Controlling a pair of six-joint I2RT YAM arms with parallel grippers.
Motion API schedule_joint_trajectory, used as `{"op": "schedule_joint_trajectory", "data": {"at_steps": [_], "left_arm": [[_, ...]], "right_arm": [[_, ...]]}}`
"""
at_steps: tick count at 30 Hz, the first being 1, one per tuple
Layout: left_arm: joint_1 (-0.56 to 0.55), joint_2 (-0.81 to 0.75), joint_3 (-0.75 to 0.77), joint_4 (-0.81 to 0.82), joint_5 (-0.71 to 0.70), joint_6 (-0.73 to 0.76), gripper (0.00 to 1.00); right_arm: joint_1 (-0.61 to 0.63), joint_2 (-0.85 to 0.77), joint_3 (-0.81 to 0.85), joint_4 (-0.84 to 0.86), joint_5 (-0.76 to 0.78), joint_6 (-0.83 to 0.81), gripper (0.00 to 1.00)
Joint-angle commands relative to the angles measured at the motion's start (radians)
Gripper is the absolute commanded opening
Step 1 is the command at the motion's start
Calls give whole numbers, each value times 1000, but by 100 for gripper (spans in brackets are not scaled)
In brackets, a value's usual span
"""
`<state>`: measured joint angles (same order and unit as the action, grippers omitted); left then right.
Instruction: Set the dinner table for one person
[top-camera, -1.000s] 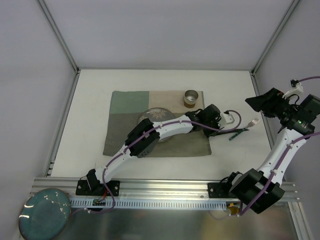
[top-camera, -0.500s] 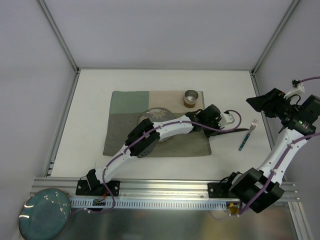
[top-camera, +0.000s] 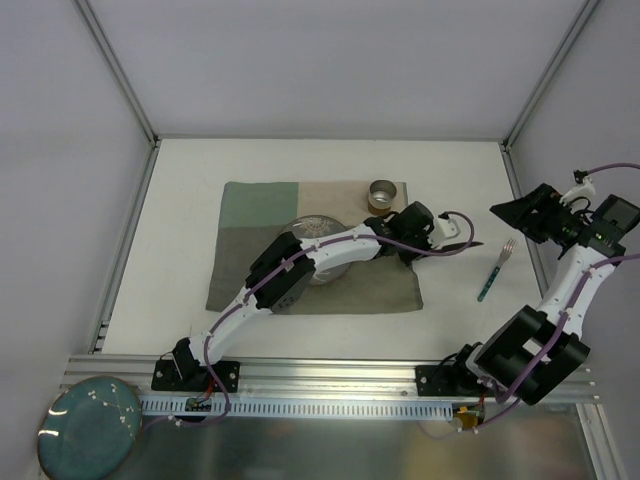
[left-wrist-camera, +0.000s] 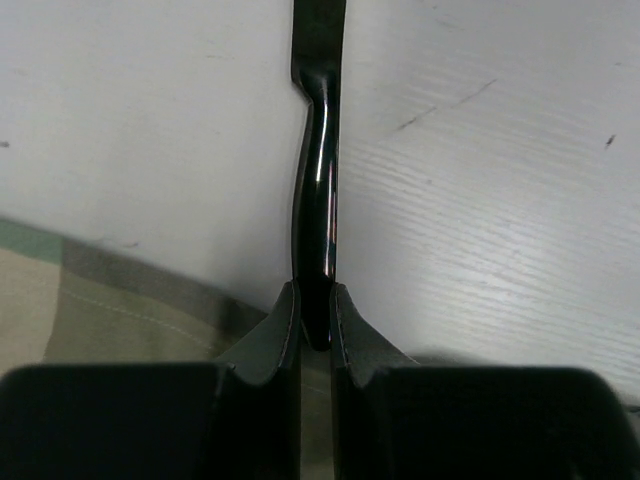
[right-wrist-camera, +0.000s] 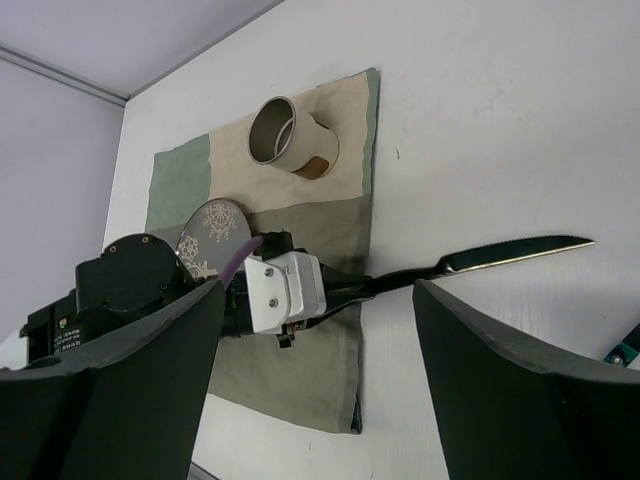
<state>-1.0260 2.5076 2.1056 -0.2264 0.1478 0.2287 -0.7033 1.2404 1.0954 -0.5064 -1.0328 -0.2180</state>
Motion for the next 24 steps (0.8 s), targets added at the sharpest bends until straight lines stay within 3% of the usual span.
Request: {"op": "schedule_joint_trajectory", "data": {"at_steps": [1, 12, 24], "left_arm": [[26, -99, 2, -11, -47, 21, 0], [32, -108, 67, -28, -44, 51, 0], [37, -148, -111, -30, -70, 26, 0]], "right_arm": [[-7, 2, 12, 45, -3, -12, 80], [-2, 22, 8, 81, -19, 40, 79], [94, 31, -2, 100, -6, 78, 79]]}}
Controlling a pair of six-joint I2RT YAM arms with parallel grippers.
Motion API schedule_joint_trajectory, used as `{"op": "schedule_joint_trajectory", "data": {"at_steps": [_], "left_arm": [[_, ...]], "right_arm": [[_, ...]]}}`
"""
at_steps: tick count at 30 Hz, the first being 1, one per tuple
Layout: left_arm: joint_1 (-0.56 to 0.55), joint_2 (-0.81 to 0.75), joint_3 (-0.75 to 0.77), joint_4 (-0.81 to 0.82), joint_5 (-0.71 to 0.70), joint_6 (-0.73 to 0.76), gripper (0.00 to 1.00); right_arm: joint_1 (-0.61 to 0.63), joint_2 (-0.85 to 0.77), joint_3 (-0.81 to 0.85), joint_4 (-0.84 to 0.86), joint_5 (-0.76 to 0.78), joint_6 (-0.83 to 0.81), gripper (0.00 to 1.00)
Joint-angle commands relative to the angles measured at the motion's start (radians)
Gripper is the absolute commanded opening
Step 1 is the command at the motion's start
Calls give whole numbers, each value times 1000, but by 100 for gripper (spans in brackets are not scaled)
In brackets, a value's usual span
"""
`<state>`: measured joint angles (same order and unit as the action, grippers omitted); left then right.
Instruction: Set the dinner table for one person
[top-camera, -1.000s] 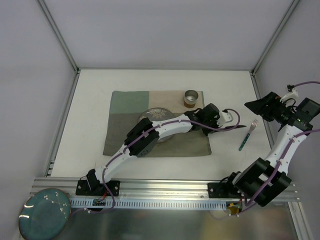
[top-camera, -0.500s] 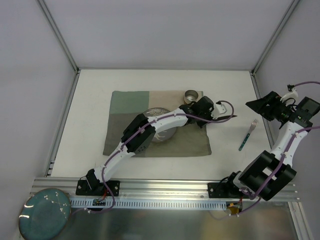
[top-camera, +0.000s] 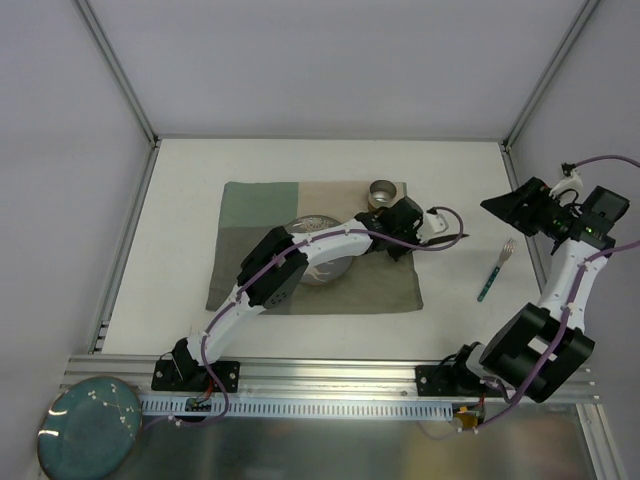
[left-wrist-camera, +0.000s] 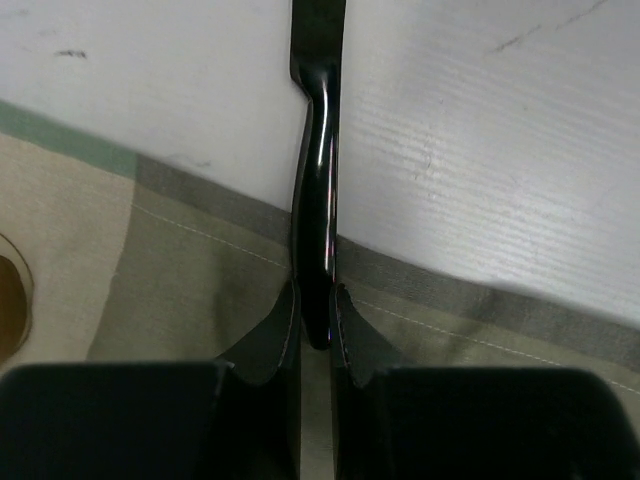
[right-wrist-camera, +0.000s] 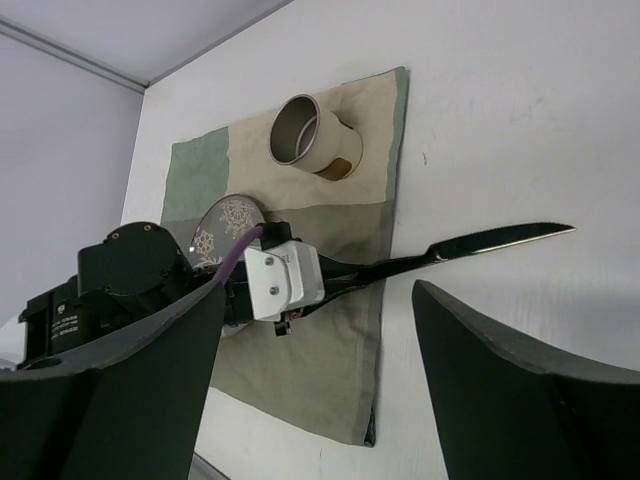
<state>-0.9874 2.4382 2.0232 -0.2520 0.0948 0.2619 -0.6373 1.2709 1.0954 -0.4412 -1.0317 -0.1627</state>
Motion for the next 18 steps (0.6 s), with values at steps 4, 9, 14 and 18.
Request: {"op": "schedule_joint_trajectory", "data": {"at_steps": [4, 9, 14, 18], "left_arm": [[0, -90, -72, -3, -20, -16, 0], [0, -99, -123, 11, -35, -30, 0], [7, -94, -103, 14, -66, -32, 6], [21, -103, -70, 13, -69, -20, 0]], "right_arm": [[48, 24, -2, 65, -14, 64, 79], [79, 50, -25, 136, -25, 121, 80], [110, 93, -29, 151, 2, 114, 81], [114, 107, -25, 153, 19, 97, 80]]}}
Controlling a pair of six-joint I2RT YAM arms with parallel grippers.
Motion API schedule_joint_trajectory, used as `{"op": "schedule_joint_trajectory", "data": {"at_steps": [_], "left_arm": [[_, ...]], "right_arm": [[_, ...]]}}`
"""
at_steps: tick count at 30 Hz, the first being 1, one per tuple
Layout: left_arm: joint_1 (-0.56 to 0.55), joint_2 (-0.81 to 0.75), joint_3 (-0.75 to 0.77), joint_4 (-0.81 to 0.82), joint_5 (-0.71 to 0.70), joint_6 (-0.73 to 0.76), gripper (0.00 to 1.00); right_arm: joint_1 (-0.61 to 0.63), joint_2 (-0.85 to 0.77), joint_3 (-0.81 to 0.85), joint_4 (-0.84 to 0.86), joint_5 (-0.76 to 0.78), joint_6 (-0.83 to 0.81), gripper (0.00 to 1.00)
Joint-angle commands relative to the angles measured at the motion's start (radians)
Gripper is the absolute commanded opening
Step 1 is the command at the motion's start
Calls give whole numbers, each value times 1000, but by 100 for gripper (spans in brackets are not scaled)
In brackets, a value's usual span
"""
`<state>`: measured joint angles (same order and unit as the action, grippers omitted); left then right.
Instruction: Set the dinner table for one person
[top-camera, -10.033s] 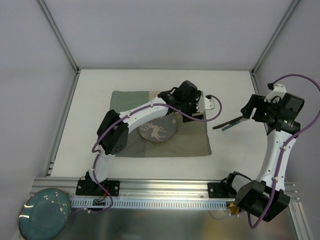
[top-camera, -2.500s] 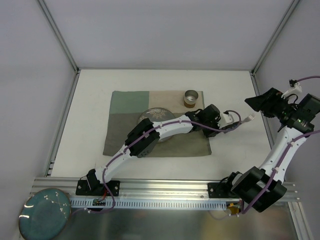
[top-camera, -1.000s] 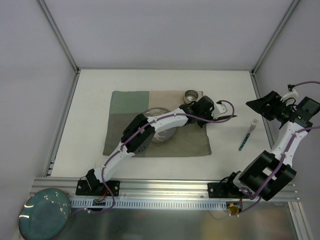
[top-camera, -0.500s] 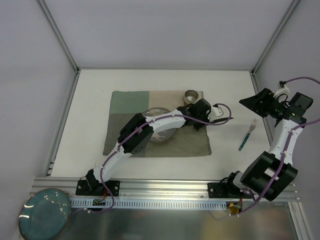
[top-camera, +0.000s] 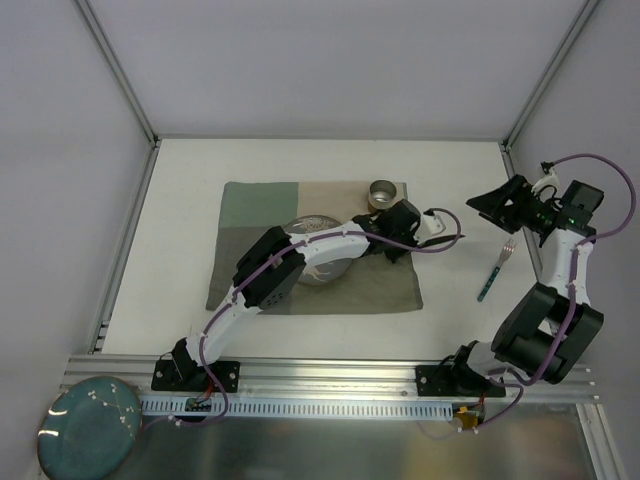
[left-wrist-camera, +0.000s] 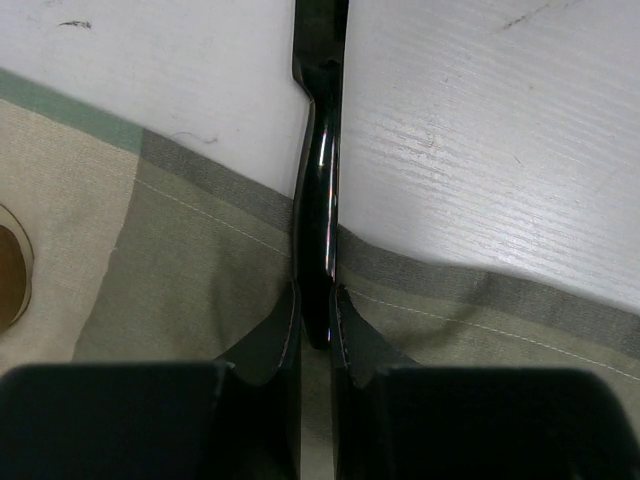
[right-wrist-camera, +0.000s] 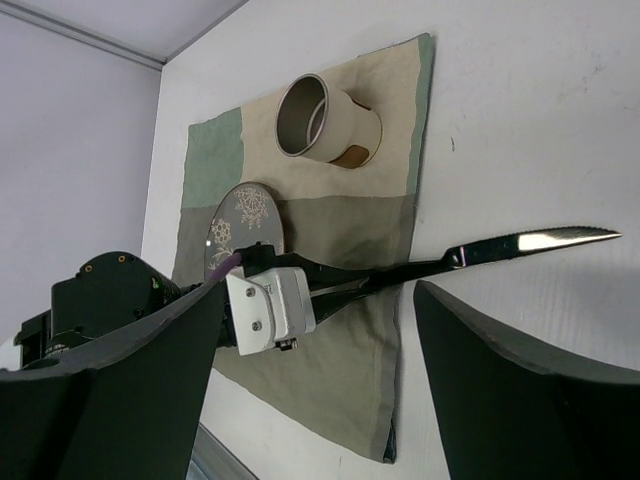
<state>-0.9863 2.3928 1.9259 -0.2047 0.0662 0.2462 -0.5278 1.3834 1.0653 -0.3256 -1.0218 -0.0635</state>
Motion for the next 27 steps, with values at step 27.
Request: {"op": "schedule_joint_trajectory", "data": {"at_steps": [27], "left_arm": [[26, -78, 148, -39, -92, 51, 0]], "right_arm": [[140, 224, -200, 276, -24, 177, 80]]}}
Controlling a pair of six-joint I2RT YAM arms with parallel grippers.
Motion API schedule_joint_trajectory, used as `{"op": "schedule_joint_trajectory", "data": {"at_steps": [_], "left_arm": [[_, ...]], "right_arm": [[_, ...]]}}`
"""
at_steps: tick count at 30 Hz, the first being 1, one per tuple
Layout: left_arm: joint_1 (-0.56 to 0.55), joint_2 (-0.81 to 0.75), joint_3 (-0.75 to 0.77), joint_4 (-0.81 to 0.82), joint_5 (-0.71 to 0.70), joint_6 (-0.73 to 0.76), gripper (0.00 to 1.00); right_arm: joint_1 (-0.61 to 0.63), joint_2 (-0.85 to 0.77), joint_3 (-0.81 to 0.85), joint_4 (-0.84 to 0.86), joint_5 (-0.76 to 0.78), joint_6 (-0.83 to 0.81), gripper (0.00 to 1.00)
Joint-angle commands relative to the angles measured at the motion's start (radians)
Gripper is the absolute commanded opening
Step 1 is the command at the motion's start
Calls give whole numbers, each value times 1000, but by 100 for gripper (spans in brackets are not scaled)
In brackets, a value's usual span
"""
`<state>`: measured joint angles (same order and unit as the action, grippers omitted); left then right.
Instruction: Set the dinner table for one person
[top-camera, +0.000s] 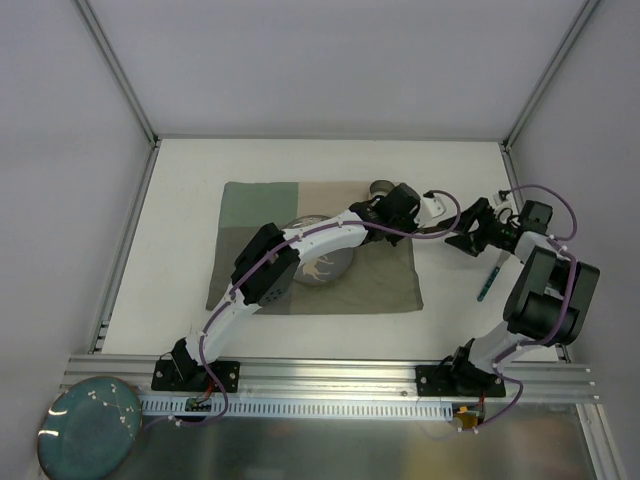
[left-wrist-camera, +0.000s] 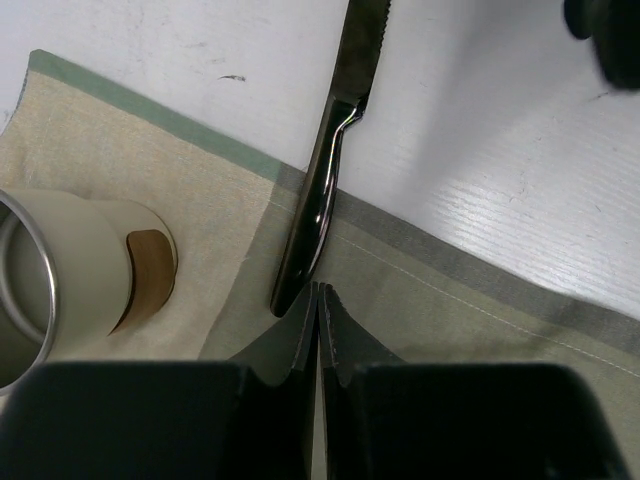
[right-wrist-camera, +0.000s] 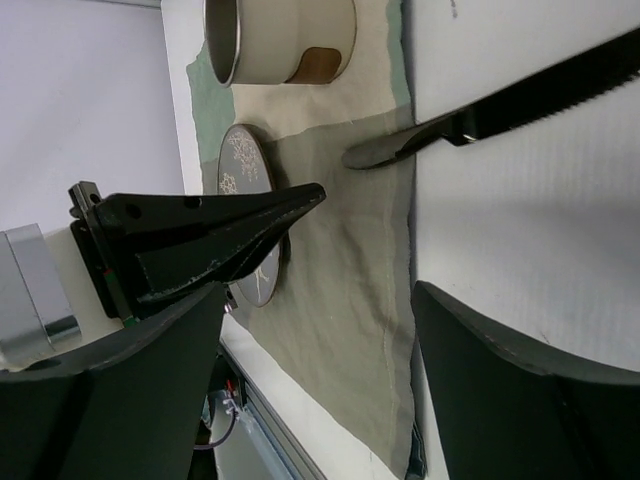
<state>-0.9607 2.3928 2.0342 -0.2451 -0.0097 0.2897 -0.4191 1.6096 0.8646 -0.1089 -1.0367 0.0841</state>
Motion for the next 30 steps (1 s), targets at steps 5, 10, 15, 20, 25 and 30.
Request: {"op": "schedule_joint_trajectory", "data": {"at_steps": [5, 10, 15, 20, 25, 30], "left_arm": [[2, -72, 12, 1, -7, 22, 0], [4, -52, -11, 0, 39, 31, 20], [14, -37, -17, 0, 114, 69, 34], [23, -14, -15, 0, 132, 88, 37], [51, -1, -28, -13, 191, 83, 45], [85, 23, 21, -45, 235, 82, 45]], "right_arm": [[85, 13, -36, 164, -17, 94, 80], [97, 42, -12, 169, -31, 98, 80], [65, 20, 11, 169, -55, 103, 80], [-41, -26, 56, 169, -120, 135, 80], [-177, -123, 123, 167, -184, 148, 81], [-293, -253, 201, 169, -246, 169, 82]]}}
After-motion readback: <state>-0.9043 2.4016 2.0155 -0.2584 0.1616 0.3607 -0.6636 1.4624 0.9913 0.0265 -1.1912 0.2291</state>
